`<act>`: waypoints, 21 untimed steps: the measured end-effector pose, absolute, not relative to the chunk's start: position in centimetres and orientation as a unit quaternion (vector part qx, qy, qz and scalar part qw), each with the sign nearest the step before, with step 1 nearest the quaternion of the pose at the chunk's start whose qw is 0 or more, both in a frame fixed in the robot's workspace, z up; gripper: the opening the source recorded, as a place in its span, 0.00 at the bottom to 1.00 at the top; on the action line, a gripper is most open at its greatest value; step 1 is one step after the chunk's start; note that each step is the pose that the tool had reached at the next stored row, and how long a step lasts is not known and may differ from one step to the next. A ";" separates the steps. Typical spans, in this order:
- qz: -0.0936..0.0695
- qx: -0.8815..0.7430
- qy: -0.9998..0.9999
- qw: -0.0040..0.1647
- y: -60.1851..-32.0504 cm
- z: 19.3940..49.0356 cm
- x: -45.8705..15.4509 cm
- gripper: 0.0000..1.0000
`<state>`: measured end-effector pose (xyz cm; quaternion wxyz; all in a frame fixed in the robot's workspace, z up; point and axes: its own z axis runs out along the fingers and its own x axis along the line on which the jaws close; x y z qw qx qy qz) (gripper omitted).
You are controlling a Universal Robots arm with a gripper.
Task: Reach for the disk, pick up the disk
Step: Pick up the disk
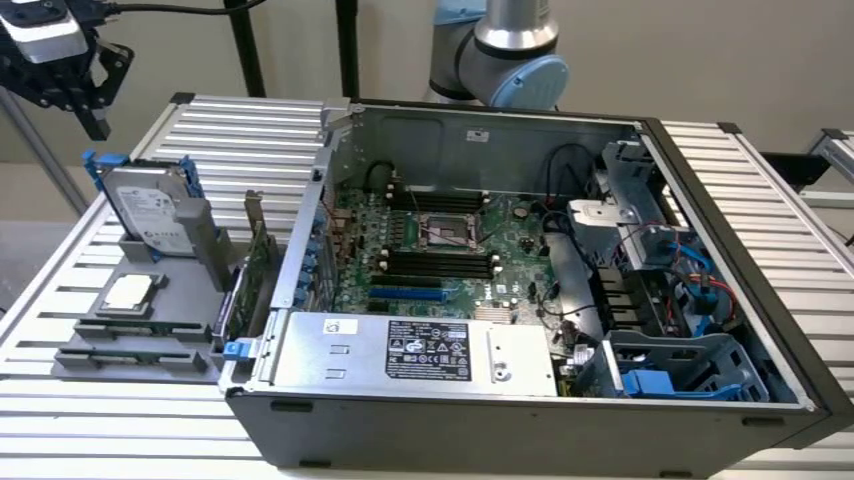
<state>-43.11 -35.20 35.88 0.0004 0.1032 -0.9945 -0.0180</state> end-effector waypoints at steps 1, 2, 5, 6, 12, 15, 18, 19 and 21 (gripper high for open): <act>-0.018 0.112 -0.994 0.001 -35.2 35.9 -43.1 0.11; -0.018 0.121 -0.992 0.001 -35.2 35.9 -43.1 0.11; -0.018 0.148 -0.989 0.001 -35.2 35.9 -43.1 0.11; -0.018 0.157 -0.987 0.001 -35.2 35.9 -43.1 0.11; -0.018 0.211 -0.977 0.002 -35.2 35.9 -43.1 0.11; -0.018 0.237 -0.971 0.002 -35.2 35.9 -43.1 0.11; -0.017 0.264 -0.964 0.002 -35.2 35.9 -43.1 0.11; -0.017 0.272 -0.962 0.003 -35.2 35.9 -43.1 0.11; -0.017 0.290 -0.957 0.003 -35.2 35.9 -43.1 0.11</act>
